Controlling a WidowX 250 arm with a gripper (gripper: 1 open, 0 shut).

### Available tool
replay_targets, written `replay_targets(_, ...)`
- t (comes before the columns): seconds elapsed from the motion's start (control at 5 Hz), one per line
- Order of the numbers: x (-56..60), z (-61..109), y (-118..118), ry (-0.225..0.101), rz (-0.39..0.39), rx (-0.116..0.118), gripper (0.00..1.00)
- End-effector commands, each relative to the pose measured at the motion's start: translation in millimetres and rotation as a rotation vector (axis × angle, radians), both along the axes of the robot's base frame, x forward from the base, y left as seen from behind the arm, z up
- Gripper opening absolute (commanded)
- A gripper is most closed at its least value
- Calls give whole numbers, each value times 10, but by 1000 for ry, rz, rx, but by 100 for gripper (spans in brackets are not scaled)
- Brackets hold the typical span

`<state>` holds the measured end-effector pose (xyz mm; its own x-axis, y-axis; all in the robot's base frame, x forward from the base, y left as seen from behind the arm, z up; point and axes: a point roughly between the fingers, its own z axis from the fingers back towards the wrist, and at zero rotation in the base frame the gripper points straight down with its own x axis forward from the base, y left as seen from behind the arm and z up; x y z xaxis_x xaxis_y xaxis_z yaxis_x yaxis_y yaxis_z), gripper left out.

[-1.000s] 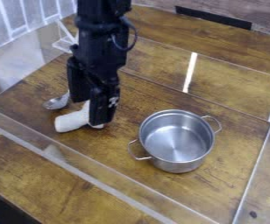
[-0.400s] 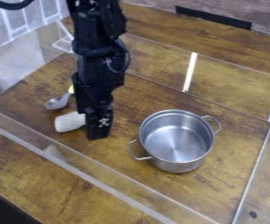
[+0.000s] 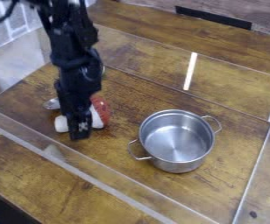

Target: Put the mushroom in the silver pot

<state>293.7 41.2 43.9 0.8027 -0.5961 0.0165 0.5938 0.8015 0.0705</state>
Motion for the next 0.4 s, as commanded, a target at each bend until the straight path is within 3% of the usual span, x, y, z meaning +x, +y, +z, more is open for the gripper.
replay_targets(0.0, 74, -36, 5, -74, -28, 0, 100)
replay_targets(0.2, 87, -78, 104, -98, -63, -4, 0)
